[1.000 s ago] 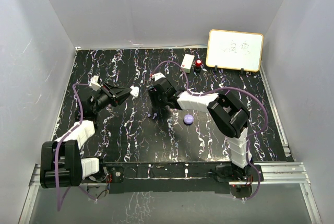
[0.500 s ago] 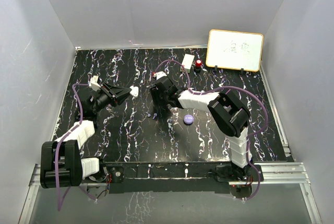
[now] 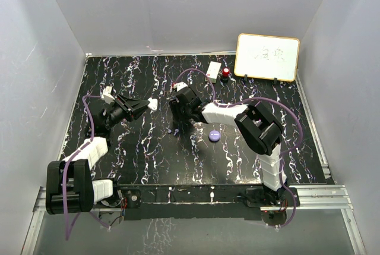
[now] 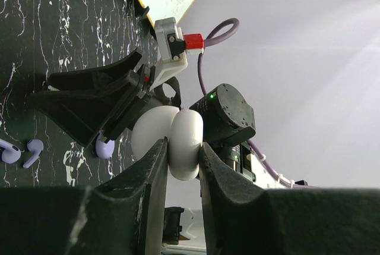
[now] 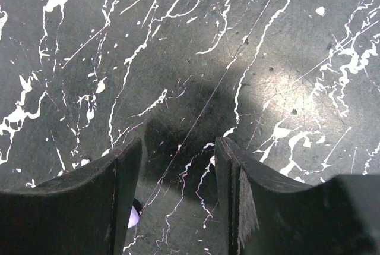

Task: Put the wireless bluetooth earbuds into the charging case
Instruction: Adjust the earbud at the center of the board.

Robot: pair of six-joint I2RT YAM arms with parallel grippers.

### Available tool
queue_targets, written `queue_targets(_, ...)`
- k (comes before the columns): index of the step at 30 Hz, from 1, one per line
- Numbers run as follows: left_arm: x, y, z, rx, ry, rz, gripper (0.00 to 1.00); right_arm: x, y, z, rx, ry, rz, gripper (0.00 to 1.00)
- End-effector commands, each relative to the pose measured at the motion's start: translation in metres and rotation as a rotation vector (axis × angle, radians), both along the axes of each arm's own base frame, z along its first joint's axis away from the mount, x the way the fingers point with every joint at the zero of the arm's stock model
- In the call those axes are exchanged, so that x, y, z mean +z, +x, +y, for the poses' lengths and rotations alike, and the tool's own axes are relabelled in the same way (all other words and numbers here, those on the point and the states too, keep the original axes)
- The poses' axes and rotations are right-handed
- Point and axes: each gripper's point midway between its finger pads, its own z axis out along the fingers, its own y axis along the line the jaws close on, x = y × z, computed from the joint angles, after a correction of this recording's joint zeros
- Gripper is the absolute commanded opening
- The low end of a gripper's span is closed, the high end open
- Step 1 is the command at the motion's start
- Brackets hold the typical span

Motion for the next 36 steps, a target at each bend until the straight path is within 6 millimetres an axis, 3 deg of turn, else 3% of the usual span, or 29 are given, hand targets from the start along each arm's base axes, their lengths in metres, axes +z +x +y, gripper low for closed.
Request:
queue_targets(1, 0.018, 0.000, 0.001, -0.006, 0.003, -0.059, 0.00, 0.016, -0.001, 0.007, 0.024, 0.055, -0.023, 0.50)
queue_targets(20, 0.018, 0.001, 0.001, -0.005, 0.007, -0.060, 0.00, 0.023, -0.021, -0.016, 0.037, 0.008, -0.019, 0.50)
queue_targets(24, 0.017, 0.002, 0.001, -0.004, 0.008, -0.057, 0.00, 0.037, -0.019, -0.016, 0.034, 0.022, -0.045, 0.50)
queue_targets(32, 0.015, 0.002, 0.001, -0.006, 0.012, -0.054, 0.00, 0.098, 0.002, -0.019, -0.020, 0.087, -0.179, 0.51)
queue_targets(36, 0.016, 0.002, 0.001, -0.006, 0.011, -0.056, 0.00, 0.091, 0.014, -0.030, -0.071, 0.045, -0.140, 0.50)
